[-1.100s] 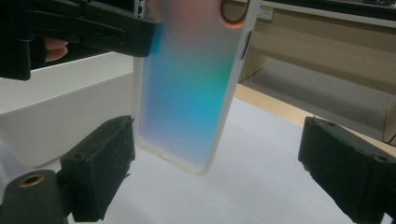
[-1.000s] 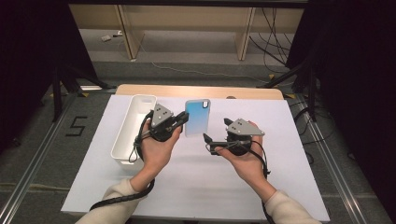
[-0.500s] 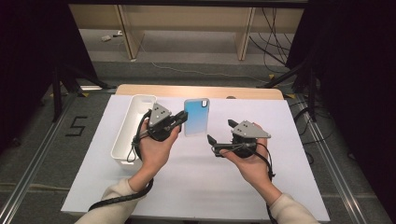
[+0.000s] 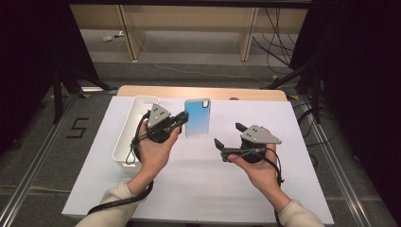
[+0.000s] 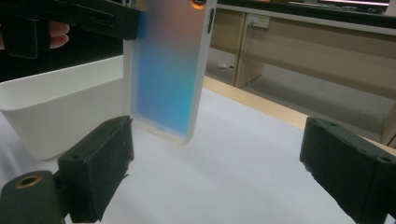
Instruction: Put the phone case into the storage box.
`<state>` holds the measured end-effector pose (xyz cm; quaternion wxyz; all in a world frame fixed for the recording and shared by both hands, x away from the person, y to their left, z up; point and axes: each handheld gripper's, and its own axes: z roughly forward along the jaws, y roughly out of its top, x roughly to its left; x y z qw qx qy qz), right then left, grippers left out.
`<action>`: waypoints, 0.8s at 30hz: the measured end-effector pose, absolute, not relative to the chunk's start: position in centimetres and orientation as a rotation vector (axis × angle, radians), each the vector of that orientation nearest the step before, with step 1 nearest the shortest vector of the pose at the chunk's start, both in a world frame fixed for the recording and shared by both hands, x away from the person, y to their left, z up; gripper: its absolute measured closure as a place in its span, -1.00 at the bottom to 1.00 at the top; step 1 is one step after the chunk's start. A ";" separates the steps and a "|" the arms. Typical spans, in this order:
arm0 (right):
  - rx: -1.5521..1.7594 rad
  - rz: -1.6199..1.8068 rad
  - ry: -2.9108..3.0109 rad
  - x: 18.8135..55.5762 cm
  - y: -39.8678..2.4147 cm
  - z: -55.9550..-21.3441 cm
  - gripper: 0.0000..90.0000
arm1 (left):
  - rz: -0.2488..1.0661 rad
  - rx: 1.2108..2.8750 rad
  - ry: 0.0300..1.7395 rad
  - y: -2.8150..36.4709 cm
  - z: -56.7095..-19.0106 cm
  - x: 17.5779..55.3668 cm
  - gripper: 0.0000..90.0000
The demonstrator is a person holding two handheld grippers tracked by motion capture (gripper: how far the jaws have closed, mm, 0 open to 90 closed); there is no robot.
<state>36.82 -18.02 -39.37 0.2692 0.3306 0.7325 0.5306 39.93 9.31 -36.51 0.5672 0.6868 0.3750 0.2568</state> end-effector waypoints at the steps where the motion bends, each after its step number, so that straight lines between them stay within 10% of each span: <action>1: 0.890 1.435 1.975 36.7 -18.1 -39.4 -0.77 | 0.600 1.609 0.884 9.3 -36.5 39.9 0.87; 24: 0.893 1.454 1.948 35.8 -19.7 -39.5 -0.77 | 0.611 1.576 0.880 10.4 -35.4 40.2 0.87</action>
